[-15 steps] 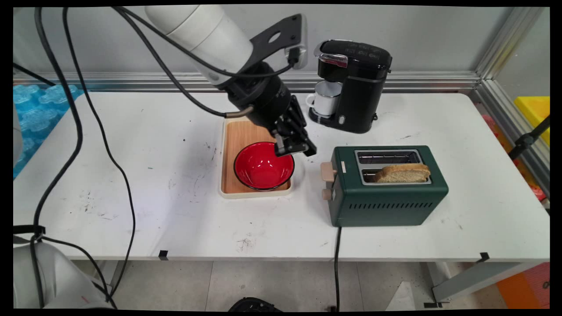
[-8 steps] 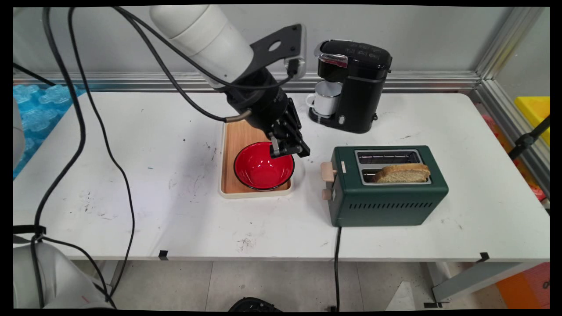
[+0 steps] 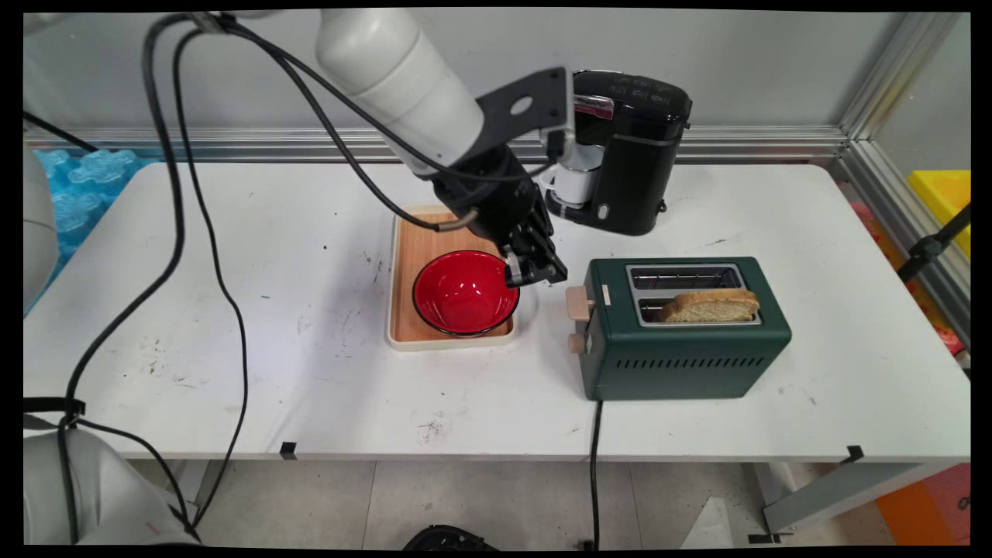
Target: Press the toaster switch
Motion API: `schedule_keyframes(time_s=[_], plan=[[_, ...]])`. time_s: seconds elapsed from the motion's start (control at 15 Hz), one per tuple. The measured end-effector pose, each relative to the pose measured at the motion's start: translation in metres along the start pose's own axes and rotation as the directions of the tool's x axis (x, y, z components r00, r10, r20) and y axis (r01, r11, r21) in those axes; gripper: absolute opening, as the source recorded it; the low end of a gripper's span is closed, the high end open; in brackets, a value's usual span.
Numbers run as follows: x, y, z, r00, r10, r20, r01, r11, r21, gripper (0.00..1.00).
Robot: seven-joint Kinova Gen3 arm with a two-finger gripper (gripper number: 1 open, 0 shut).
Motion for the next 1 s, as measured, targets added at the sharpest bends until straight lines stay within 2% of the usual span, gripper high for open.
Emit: schedule_keyframes(time_s=[0.53, 1.0], plan=[[0.005, -0.008, 0.036, 1.000, -0.020, 0.001, 0.020, 0.999, 0.031, 0.00], [0.009, -0.008, 0.059, 0.998, -0.066, 0.000, 0.066, 0.997, 0.027, 0.00]])
